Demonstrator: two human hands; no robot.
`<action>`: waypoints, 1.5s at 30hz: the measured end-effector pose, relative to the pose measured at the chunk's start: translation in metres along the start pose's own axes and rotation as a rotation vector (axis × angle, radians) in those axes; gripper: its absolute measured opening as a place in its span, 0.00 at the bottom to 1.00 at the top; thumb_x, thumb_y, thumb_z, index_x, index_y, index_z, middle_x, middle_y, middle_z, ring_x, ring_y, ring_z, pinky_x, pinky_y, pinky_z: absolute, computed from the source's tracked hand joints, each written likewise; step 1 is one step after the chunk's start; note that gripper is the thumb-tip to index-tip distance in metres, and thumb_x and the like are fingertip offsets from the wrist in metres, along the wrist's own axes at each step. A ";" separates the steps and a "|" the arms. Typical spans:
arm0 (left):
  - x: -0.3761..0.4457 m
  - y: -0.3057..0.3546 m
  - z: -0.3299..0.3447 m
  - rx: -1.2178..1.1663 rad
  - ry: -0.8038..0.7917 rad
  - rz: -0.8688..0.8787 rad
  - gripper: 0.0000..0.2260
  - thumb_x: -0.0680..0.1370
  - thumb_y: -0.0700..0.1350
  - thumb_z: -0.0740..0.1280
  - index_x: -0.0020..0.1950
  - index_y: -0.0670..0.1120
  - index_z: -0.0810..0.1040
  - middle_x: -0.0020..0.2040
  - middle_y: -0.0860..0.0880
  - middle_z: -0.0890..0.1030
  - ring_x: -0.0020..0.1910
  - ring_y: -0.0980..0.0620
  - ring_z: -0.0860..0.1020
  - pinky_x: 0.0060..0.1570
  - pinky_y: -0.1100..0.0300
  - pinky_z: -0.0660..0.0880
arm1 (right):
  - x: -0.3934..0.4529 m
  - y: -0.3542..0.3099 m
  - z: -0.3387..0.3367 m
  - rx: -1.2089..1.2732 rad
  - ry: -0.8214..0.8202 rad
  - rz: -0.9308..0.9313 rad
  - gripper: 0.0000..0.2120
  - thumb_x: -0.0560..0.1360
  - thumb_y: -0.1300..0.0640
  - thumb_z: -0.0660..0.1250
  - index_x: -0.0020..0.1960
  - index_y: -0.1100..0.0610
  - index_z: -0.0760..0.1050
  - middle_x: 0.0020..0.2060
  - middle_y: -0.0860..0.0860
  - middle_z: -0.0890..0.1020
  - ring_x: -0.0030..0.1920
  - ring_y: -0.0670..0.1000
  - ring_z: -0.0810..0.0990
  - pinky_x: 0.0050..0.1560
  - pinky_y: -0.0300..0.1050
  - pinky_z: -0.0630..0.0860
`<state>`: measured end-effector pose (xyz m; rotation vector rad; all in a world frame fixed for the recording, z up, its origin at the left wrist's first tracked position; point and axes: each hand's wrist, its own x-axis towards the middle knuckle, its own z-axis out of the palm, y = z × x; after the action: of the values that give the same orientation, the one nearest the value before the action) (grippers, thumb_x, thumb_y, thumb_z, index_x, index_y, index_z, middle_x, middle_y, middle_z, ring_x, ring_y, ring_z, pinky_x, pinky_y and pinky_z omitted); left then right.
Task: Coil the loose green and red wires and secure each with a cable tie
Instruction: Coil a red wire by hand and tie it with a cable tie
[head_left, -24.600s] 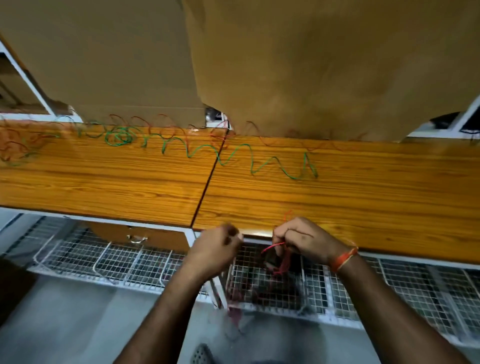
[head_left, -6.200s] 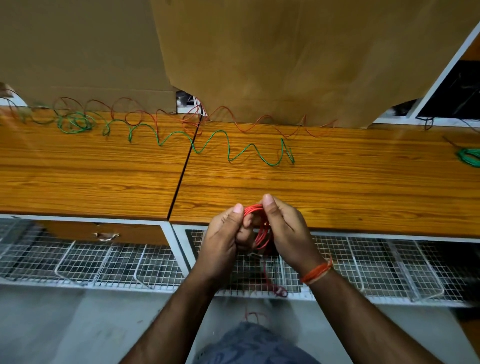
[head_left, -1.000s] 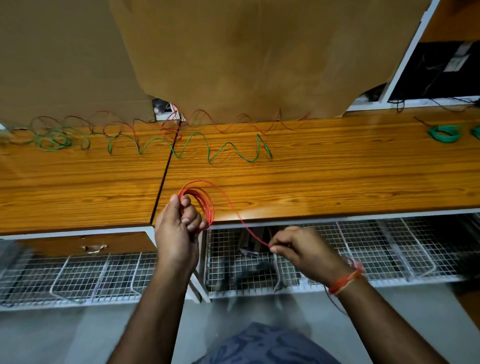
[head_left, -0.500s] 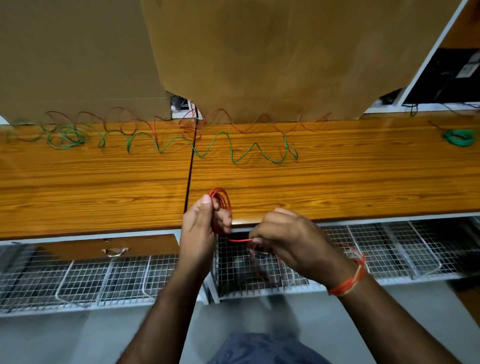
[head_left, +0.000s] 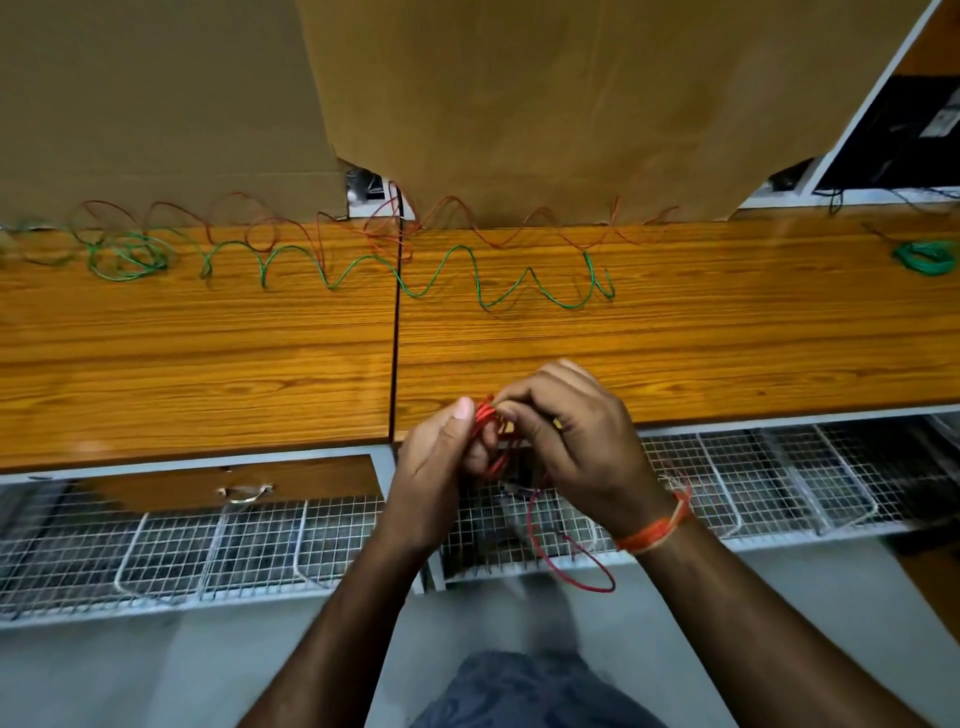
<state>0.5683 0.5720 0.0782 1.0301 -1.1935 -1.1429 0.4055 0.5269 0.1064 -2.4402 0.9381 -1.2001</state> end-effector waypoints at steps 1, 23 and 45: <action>-0.002 0.002 0.000 -0.039 -0.038 -0.011 0.19 0.83 0.51 0.56 0.40 0.39 0.71 0.31 0.50 0.70 0.31 0.53 0.68 0.33 0.63 0.68 | 0.000 0.002 0.003 0.025 0.031 0.044 0.06 0.81 0.57 0.67 0.49 0.58 0.81 0.43 0.48 0.81 0.46 0.50 0.76 0.49 0.45 0.72; 0.009 0.007 0.027 -0.541 -0.098 -0.241 0.16 0.82 0.54 0.59 0.42 0.44 0.74 0.25 0.55 0.59 0.23 0.56 0.56 0.28 0.61 0.64 | -0.020 0.016 0.022 0.222 0.160 0.403 0.16 0.83 0.42 0.57 0.43 0.51 0.70 0.30 0.44 0.71 0.32 0.42 0.69 0.33 0.43 0.66; 0.011 0.011 0.032 -0.816 -0.061 -0.434 0.15 0.82 0.49 0.59 0.37 0.46 0.72 0.23 0.56 0.59 0.22 0.57 0.53 0.27 0.61 0.55 | -0.026 0.015 0.014 0.281 0.169 0.404 0.22 0.84 0.41 0.56 0.40 0.56 0.70 0.30 0.52 0.73 0.30 0.50 0.72 0.31 0.52 0.68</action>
<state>0.5382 0.5630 0.0938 0.6182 -0.4420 -1.8023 0.3983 0.5316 0.0738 -1.8453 1.1521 -1.2959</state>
